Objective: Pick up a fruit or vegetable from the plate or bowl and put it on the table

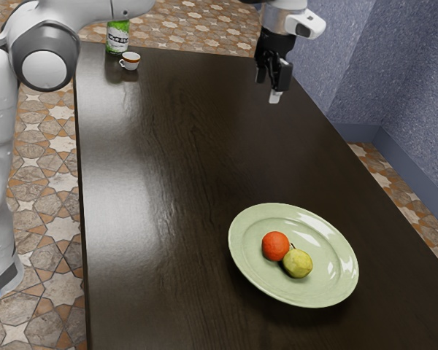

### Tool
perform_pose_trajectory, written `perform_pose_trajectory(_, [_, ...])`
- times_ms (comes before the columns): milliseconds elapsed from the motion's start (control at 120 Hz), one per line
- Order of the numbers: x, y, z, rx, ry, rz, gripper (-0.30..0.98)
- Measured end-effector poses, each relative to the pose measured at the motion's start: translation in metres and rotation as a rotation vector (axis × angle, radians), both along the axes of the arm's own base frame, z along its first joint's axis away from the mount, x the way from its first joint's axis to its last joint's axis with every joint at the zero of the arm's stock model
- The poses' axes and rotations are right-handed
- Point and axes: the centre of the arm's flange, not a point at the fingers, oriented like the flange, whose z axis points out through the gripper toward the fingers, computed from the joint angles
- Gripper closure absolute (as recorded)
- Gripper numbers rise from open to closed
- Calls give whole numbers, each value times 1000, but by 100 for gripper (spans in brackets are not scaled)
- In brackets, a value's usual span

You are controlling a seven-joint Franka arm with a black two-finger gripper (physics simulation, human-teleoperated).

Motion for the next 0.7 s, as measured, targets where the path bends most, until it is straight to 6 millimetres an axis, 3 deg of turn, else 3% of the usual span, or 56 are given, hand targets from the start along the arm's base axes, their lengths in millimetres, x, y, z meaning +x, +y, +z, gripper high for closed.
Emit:
perform_pose_trajectory(117, [0, -2, -1, -6, 7, -2, 0])
perform_pose_trajectory(292, [-6, 14, 9, 5, -4, 23, 0])
perform_pose_trajectory(383, [-12, 10, 11, 9, 16, -7, 0])
perform_pose_trajectory(425, [-13, -5, 10, 9, 31, -50, 0])
perform_pose_trajectory(508, [-16, -76, 6, 22, 54, -226, 0])
perform_pose_trajectory(567, [-18, -111, -1, 29, 71, -328, 0])
perform_pose_trajectory(617, [-19, -123, -6, 35, 83, -391, 1])
perform_pose_trajectory(700, [-15, -126, -27, 42, 123, -471, 1])
